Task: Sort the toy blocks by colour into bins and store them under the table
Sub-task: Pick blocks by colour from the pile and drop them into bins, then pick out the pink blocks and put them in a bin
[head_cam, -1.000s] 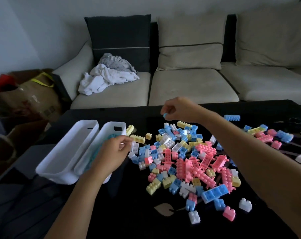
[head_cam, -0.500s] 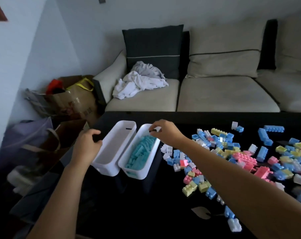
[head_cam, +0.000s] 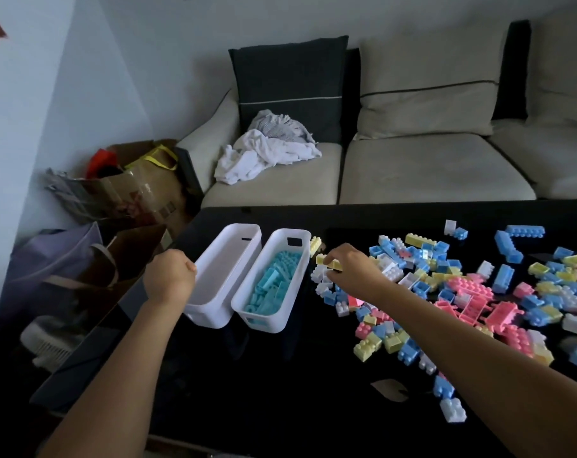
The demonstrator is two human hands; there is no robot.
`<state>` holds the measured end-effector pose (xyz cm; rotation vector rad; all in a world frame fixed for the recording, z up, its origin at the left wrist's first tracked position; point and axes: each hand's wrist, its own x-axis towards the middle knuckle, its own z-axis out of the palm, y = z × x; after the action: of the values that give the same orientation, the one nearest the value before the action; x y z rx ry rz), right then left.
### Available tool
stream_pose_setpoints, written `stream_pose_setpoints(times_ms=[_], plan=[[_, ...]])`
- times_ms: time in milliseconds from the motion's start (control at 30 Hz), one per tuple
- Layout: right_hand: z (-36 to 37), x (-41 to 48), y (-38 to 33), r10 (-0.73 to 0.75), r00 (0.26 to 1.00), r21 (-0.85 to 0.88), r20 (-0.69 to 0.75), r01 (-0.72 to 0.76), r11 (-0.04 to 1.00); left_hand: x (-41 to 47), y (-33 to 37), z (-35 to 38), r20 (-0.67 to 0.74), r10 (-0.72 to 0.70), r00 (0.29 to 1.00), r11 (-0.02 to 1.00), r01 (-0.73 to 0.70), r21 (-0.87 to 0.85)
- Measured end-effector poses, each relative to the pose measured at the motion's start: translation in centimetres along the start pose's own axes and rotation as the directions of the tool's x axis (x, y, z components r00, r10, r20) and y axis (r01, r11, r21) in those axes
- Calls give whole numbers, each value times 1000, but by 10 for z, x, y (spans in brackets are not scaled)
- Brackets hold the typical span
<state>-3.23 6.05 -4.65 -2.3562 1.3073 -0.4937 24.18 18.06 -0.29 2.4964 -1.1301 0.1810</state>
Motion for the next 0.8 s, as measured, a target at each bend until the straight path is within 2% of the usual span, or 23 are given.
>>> stream_pose_setpoints(times_ms=[300,567,700,800], plan=[[22,8,-31,-91,986,-5,142,93,996,10,-7,-2,82,-31,996,995,23,99],[44,10,-73,-184,944,114,275,158,981,13,-19,-14,101,-84,991,990,71,120],[60,5,-90,-208,932,177,295,161,971,25,-28,-25,80,-112,991,989,103,103],[64,4,-95,-216,910,167,355,166,972,30,-31,-35,-7,-125,992,991,125,54]])
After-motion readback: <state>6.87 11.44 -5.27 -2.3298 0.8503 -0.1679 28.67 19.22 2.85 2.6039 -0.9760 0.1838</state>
